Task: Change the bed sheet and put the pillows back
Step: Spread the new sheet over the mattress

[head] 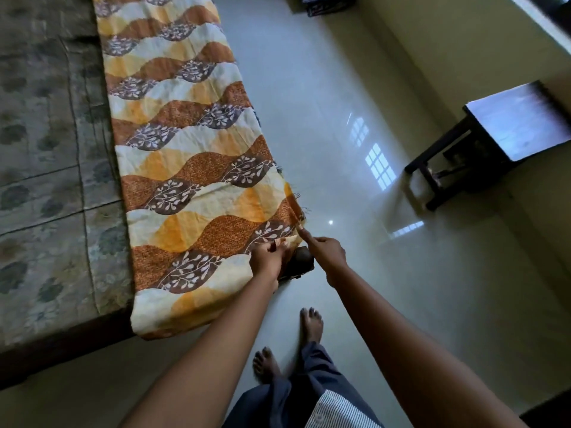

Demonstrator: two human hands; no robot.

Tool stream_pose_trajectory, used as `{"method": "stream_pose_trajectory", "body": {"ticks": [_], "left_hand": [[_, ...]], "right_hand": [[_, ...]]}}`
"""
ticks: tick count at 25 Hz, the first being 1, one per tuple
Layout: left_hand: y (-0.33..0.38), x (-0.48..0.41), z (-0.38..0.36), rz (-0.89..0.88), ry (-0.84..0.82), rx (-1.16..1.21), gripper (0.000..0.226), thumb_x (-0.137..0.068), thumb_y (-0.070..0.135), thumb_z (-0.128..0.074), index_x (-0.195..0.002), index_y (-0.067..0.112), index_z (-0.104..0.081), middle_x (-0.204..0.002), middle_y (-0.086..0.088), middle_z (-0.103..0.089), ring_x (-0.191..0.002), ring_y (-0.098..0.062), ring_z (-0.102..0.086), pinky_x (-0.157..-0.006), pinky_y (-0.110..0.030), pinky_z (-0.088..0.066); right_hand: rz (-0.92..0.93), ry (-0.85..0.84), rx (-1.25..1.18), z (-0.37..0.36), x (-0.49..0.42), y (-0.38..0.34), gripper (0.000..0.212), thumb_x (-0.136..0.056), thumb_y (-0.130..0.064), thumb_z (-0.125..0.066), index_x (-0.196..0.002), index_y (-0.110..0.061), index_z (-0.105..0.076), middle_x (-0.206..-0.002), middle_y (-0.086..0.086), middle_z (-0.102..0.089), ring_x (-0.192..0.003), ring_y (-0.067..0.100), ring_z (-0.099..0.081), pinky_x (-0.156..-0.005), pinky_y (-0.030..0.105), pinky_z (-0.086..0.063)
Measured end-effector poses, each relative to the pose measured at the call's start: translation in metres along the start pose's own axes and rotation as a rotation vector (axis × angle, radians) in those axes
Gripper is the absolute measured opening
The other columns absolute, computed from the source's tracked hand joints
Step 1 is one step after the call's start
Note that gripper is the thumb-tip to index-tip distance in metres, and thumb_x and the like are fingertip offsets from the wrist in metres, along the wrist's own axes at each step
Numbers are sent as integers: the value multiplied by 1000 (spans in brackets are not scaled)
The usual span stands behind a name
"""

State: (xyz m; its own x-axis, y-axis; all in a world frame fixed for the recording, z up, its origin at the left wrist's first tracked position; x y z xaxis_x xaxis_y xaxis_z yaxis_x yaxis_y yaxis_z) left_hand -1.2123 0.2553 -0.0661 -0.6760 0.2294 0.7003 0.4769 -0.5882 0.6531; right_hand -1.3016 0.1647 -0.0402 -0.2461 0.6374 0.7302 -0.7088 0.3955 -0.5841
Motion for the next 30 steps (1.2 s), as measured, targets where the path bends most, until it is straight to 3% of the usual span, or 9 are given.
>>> {"method": "stream_pose_trajectory", "body": {"ticks": [4,9,15,18,19,21,23,27,30], "left_hand": [[-8,6,9,35,18,166,17,-93,24,-55,-101,11,-63,-100,-10,-67,-95,-27,-63,-85,-39,-51],[8,33,26,67,72,582,17,-95,13,-49,-112,9,-53,-93,-7,-59,-83,-20,-58,-59,-23,-50],[30,72,43,-79,8,707,14,-94,16,-51,-106,13,-56,-99,-2,-61,-90,-15,-60,-70,-27,-52],[35,86,41,-119,-9,701,14,-94,15,-49,-107,12,-55,-98,-1,-62,-89,-13,-60,-67,-22,-54],[34,90,39,-117,-10,688,16,-94,14,-49,-109,11,-54,-98,-1,-62,-90,-13,-60,-70,-23,-53],[32,95,34,-124,-17,639,17,-92,13,-53,-108,11,-56,-99,-3,-63,-93,-16,-60,-72,-25,-52],[31,97,30,-149,-30,517,15,-88,12,-59,-102,12,-62,-96,-4,-65,-93,-19,-61,-71,-26,-54],[39,94,23,-295,-39,21,18,-85,25,-64,-85,10,-74,-85,-3,-72,-91,-19,-65,-84,-32,-52],[56,96,20,-452,-134,-292,24,-90,25,-59,-84,6,-73,-73,1,-67,-80,-13,-63,-66,-21,-44]], "right_hand": [[-28,-48,122,-12,-15,-14,61,-60,-71,-68,-55,-14,-49,-68,5,-59,-79,26,-60,-76,38,-44],[46,-125,106,2,-20,-21,33,-74,-34,-73,-64,-8,-54,-78,10,-59,-76,25,-55,-60,29,-39],[268,-42,4,56,-8,-13,35,-80,-33,-71,-61,-6,-60,-60,2,-48,-60,14,-41,-54,29,-28],[214,30,129,71,-14,2,25,-83,-30,-67,-68,-10,-63,-68,7,-59,-71,23,-54,-60,32,-38],[210,33,217,73,-12,6,12,-84,-28,-65,-81,-16,-68,-83,8,-67,-83,25,-60,-69,34,-45],[333,57,402,72,-1,6,27,-85,-28,-63,-112,-21,-65,-114,4,-64,-105,23,-60,-86,34,-48],[533,109,388,69,18,-8,32,-87,-31,-62,-118,-21,-62,-120,2,-59,-107,19,-59,-87,31,-47],[452,-201,221,49,38,-54,46,-89,-51,-52,-97,-9,-71,-97,9,-70,-91,23,-64,-83,37,-50],[419,-126,417,27,22,-79,48,-85,-49,-59,-66,-6,-63,-72,13,-62,-70,25,-57,-58,30,-42]]}}
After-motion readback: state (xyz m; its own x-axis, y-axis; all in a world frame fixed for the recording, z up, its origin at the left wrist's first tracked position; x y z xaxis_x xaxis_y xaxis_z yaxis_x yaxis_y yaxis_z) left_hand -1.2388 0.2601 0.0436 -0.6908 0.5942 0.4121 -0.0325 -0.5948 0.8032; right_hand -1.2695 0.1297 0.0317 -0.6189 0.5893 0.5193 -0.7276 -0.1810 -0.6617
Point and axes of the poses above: each hand's wrist, its own x-axis away from the middle knuckle, its own z-axis out of the back of the hand, y = z × x, the point moved 2 cm from there along -x, towards the middle knuckle
